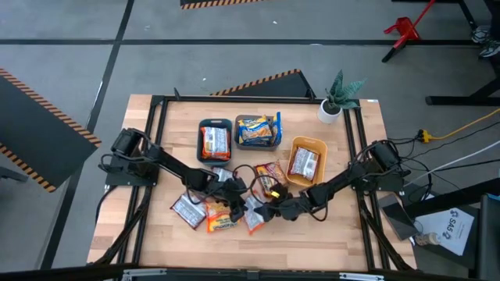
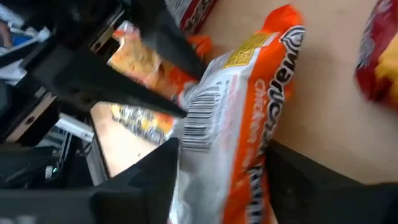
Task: Sort Maruchan noodles
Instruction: Put the orange noodle pack into the blue bin
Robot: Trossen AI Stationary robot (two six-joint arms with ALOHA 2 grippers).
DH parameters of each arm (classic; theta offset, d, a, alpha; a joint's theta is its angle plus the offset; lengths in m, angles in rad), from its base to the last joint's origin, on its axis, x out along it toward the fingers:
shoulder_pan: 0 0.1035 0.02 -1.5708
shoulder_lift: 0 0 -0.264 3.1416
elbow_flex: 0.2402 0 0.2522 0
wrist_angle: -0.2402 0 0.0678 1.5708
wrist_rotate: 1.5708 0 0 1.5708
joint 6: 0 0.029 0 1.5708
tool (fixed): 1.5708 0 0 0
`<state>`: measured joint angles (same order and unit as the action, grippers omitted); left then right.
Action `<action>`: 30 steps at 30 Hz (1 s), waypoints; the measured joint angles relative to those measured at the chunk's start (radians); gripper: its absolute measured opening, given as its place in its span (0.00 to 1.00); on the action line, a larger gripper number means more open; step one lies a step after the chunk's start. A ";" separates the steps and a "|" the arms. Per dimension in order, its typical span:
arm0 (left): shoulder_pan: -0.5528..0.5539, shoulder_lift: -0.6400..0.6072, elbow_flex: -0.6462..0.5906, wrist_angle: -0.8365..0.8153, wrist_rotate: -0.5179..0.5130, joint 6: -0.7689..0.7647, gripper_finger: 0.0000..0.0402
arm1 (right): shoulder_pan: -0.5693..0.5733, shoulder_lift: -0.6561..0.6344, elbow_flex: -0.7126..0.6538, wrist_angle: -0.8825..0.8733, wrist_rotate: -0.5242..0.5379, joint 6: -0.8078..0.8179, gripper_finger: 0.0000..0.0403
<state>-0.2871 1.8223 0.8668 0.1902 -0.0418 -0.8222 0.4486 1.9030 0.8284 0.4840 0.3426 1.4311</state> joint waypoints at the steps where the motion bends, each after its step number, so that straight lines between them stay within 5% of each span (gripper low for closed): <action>1: 0.000 0.001 0.004 0.000 -0.005 0.005 0.35 | 0.001 0.000 0.000 0.002 -0.008 0.000 0.45; 8: 0.002 0.000 0.008 -0.005 -0.046 0.019 0.35 | 0.002 -0.001 0.000 0.008 -0.021 0.003 0.30; 17: 0.005 -0.040 0.008 -0.027 0.017 0.004 0.35 | 0.002 -0.002 0.000 0.040 -0.023 -0.012 0.29; 30: 0.047 -0.497 0.014 -0.360 -0.088 -0.013 0.35 | -0.039 -0.004 0.060 0.177 -0.072 -0.080 0.27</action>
<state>-0.2405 1.3256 0.8806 -0.1700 -0.1297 -0.8356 0.4100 1.8992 0.8881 0.6607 0.2710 1.3507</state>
